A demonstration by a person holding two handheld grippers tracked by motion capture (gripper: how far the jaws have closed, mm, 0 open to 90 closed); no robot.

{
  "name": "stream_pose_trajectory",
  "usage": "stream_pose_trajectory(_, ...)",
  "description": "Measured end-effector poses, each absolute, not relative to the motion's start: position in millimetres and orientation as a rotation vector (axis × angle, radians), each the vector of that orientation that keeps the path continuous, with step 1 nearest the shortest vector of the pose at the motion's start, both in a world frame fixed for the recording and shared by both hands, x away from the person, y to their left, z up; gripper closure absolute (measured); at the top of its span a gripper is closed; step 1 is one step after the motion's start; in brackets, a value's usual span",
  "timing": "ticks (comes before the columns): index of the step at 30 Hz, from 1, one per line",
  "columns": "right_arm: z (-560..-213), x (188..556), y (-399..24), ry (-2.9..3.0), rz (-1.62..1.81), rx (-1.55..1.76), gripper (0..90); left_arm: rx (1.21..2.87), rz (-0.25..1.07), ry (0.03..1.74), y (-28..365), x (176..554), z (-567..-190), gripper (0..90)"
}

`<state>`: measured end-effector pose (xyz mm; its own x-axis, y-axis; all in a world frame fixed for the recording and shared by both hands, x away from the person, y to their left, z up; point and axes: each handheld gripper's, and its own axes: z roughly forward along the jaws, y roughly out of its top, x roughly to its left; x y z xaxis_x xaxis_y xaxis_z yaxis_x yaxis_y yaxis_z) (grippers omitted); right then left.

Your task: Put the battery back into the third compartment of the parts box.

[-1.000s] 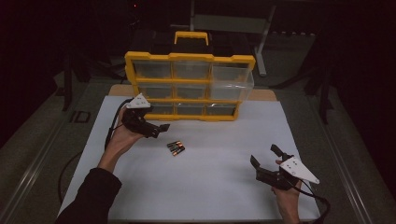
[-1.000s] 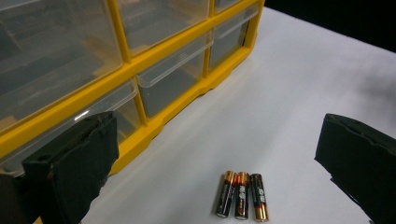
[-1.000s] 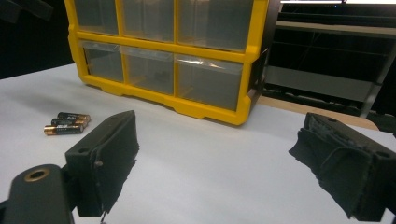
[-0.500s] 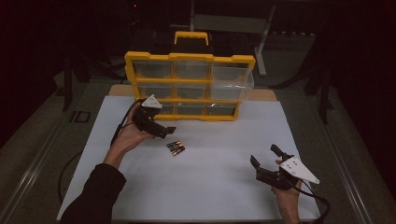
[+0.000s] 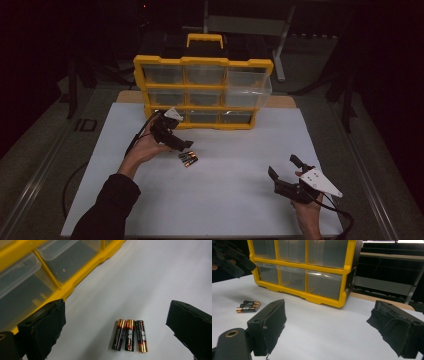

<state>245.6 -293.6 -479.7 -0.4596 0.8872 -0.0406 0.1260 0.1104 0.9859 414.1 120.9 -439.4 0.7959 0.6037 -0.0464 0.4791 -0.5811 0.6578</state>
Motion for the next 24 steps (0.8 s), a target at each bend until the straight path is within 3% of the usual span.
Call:
stream_pose_trajectory(19, -479.6, 244.7, -293.0, 1.705, 1.411, 0.991, 12.0, 2.418, 0.167, 0.752, 110.7, 415.0, -453.3, 24.5)
stream_pose_trajectory(24, -479.6, 244.7, -292.9, 1.705, 1.413, 0.990, 12.0, 2.456, 0.143, 0.716, 107.1, 413.7, -457.4, 35.8)
